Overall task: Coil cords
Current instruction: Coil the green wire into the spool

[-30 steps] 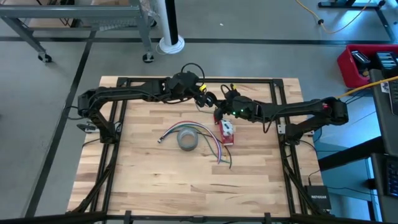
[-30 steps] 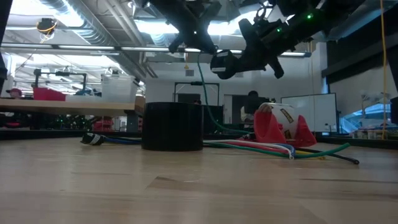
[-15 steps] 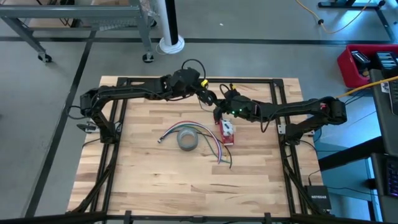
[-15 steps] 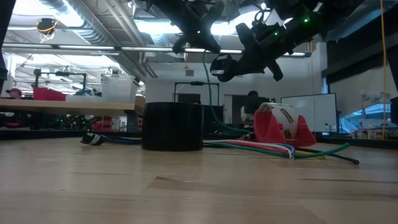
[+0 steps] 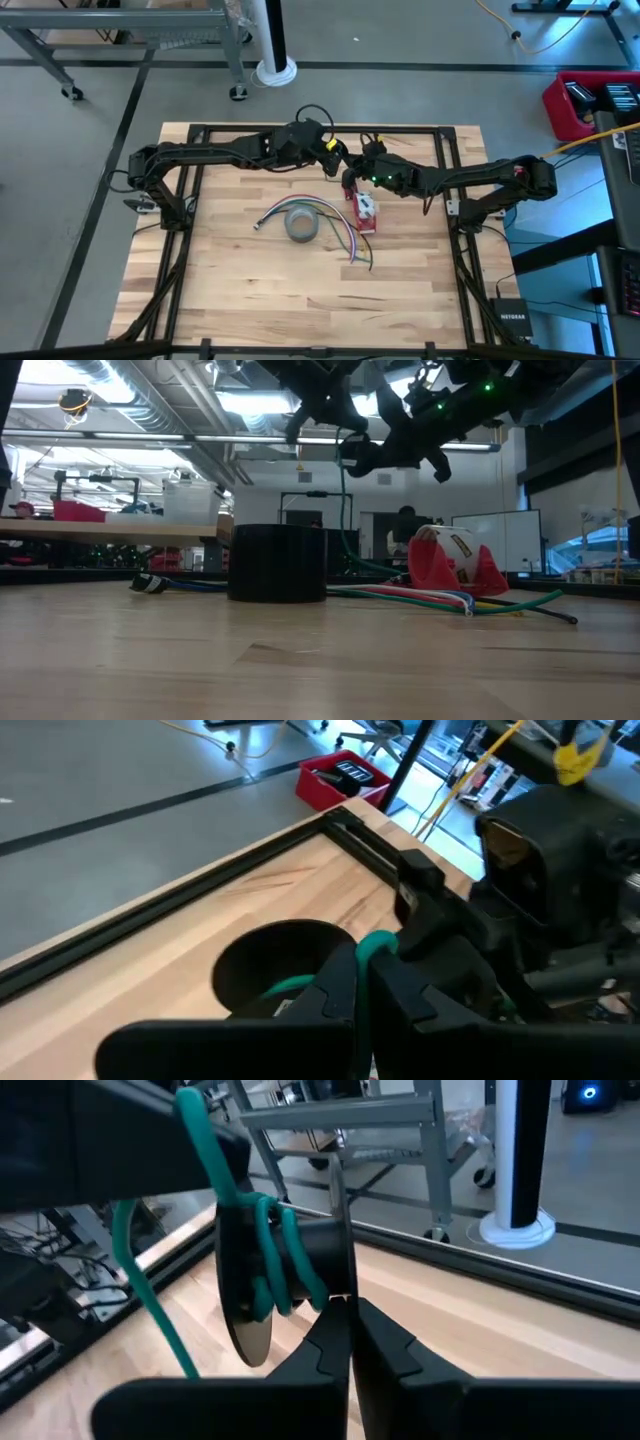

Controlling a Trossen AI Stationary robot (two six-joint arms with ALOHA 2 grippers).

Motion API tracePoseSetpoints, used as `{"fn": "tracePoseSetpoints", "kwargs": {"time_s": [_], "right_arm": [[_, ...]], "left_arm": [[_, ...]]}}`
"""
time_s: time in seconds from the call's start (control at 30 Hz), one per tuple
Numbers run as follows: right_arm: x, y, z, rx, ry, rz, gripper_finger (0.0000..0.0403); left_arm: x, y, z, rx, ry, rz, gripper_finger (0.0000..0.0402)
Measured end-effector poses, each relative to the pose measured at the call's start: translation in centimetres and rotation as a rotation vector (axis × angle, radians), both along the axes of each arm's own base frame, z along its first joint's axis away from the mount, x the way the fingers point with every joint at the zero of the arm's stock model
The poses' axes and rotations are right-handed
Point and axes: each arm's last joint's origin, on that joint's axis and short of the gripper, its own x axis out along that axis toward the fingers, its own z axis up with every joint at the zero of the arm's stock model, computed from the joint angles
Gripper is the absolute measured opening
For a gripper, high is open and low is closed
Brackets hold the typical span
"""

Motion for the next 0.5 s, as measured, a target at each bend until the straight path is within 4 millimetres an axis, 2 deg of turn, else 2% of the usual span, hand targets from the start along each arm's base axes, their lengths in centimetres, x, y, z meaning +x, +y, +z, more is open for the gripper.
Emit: {"fn": "tracePoseSetpoints", "kwargs": {"time_s": [0.27,0.5], "right_arm": [[0.0,-0.2,0.4,-0.022,-0.044,-0.075,0.0003],[0.1,-0.4,1.2,-0.029,-0.125,-0.067,0.0003]], "left_arm": [[0.3,-1.4,-0.1,-0.023,0.001,-0.038,0.0000],[0.5,-2.3,-0.2,-0.006,0.007,-0.066,0.0014]]}}
